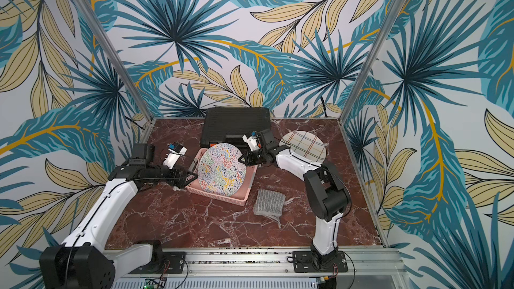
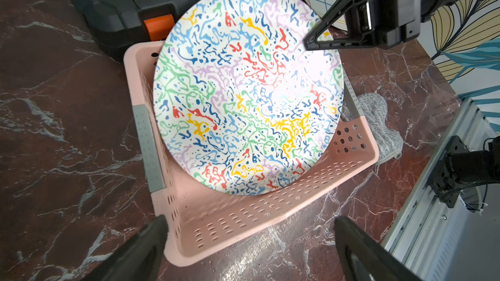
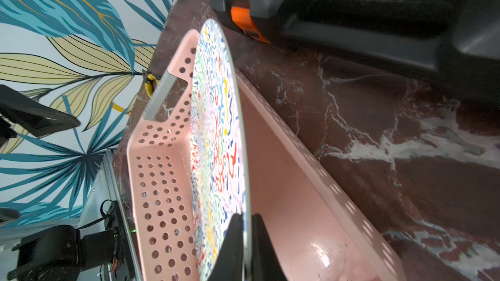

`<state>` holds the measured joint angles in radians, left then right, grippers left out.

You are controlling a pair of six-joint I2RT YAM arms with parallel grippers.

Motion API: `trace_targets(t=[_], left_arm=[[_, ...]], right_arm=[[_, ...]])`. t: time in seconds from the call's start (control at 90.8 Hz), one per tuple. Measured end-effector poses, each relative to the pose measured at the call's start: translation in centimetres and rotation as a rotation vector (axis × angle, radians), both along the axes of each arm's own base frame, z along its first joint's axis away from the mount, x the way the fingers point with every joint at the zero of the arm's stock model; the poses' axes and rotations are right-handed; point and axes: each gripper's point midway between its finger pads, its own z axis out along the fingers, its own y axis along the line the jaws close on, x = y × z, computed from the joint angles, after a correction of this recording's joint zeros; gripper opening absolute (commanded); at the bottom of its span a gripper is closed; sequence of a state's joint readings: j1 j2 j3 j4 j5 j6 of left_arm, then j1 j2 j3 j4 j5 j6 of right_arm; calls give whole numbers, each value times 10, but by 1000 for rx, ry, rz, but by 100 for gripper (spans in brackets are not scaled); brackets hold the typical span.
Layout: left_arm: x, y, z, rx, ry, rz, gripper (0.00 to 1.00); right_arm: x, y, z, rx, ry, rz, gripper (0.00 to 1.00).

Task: Wipe the wet plate dry
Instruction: Pick up the plate from the bin.

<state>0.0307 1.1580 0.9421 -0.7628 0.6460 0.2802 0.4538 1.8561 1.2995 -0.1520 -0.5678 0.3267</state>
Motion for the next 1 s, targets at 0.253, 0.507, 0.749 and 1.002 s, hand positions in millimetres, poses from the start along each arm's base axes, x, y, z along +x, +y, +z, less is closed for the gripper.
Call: trace_targets(t=[0.253,0.507,0.749,1.002], left_arm=[[-2,0,-4,-8,-2,16,100],[6,-2,8,-53,-33,47,100],[6,-16,19,-173,-8,23,100],[1,-38,43,-362,34,-66,90]], right_arm=[[-2,-12,27,33,-27,-27,0],[-16,-23,110,206,-115,-32,0],[-28,-37,128,322,-105,-22,0],[-43,-34,113,363,-29,14,0]])
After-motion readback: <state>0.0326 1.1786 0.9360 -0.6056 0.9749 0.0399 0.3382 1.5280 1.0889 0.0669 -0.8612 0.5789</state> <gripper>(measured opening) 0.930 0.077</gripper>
